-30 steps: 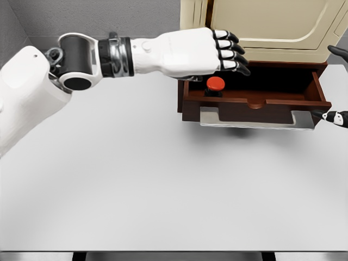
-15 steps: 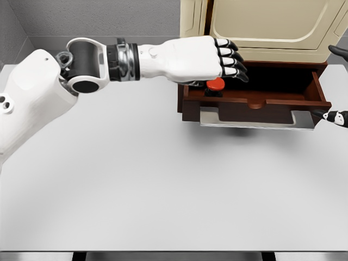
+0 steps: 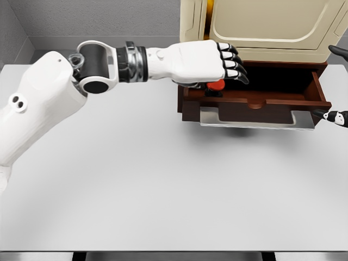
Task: Put the switch into the drawer with left arm, and close the drawer with right arm
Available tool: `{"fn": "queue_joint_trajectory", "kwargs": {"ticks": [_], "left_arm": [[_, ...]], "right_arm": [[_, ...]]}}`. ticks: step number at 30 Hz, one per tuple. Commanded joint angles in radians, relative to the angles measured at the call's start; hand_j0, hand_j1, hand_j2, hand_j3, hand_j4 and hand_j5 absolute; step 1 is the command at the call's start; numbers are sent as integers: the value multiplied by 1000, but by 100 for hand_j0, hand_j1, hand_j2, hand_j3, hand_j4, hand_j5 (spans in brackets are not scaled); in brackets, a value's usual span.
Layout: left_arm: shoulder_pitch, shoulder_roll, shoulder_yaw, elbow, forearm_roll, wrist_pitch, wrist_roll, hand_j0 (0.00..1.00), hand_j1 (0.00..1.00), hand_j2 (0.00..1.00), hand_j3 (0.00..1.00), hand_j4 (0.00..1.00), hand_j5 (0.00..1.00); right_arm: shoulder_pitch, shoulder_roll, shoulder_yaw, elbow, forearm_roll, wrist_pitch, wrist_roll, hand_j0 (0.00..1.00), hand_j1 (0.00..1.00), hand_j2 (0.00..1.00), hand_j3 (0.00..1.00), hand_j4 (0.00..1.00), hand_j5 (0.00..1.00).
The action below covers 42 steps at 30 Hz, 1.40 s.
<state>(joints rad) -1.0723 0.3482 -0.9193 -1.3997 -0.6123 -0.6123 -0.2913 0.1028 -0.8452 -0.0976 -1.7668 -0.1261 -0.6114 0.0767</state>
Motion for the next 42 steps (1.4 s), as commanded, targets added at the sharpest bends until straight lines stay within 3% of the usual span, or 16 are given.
{"fn": "queue_joint_trajectory", "kwargs": {"ticks": [1, 14, 21, 42], "left_arm": [[0, -6, -4, 7, 2, 1, 0, 87, 87, 87, 87, 87, 87], [-2, -52, -3, 25, -18, 1, 1, 87, 87, 87, 87, 87, 87], [-17, -121, 5, 58, -20, 1, -14, 87, 87, 87, 87, 87, 87], [-18, -49, 19, 114, -18, 1, -25, 89, 89, 89, 89, 89, 89]], "right_arm": [[0, -2, -1, 0, -6, 1, 0, 100, 100, 100, 100, 100, 100], [2, -2, -1, 0, -7, 1, 0, 100, 100, 100, 100, 100, 100], [8, -3, -1, 0, -9, 1, 0, 100, 100, 100, 100, 100, 100], [14, -5, -1, 0, -10, 1, -2, 100, 100, 100, 100, 100, 100]]}}
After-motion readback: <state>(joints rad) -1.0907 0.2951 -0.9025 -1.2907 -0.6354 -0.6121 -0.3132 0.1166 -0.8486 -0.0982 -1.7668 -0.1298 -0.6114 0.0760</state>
